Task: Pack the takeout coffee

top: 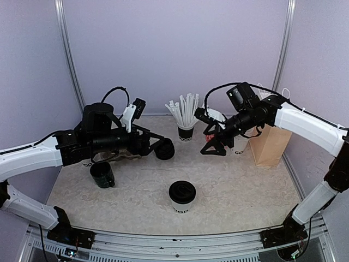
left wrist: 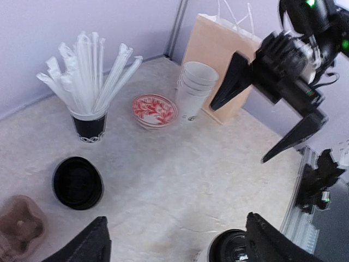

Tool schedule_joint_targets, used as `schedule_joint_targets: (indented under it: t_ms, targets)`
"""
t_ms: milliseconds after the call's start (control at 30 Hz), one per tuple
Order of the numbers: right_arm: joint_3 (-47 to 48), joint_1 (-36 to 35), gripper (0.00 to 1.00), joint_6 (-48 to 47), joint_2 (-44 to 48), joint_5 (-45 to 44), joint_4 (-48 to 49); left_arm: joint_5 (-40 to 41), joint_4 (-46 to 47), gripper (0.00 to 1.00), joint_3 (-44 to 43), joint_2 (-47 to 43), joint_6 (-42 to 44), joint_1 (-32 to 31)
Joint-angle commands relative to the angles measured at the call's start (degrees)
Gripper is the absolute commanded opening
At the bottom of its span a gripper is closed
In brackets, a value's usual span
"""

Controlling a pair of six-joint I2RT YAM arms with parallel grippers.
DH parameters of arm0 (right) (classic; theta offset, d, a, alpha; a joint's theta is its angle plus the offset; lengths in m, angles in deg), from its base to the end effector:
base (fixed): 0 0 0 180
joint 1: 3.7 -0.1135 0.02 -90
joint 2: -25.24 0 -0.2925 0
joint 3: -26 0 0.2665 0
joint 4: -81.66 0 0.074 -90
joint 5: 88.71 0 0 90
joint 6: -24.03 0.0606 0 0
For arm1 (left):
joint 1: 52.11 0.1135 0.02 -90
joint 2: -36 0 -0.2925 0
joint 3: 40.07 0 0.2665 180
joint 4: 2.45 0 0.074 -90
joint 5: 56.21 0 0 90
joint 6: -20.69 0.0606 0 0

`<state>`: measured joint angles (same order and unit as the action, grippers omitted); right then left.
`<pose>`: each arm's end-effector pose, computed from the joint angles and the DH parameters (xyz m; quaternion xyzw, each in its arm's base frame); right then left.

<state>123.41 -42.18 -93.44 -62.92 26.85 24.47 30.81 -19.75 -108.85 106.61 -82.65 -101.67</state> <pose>0.2654 0.2444 0.3532 -0.5620 0.7204 0.2391 0.3285 0.2028 -0.2428 0.3368 0.2675 0.7695 -0.3205 0.4834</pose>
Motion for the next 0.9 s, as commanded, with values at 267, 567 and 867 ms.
schedule_joint_targets:
  t_ms: [267,567,867]
  targets:
    - [-13.9,3.1,0.83,5.9,-8.5,26.9,-3.9,-12.0,-3.5,0.77,1.9,7.3,-8.1,-6.6]
    - [-12.3,2.4,0.74,3.4,-15.9,34.4,-7.1,-11.1,-0.1,0.78,6.5,10.7,-9.5,-10.6]
    - [-8.7,1.2,0.67,1.7,-20.2,37.7,-10.0,-12.0,1.8,0.76,7.6,14.3,-8.7,-11.1]
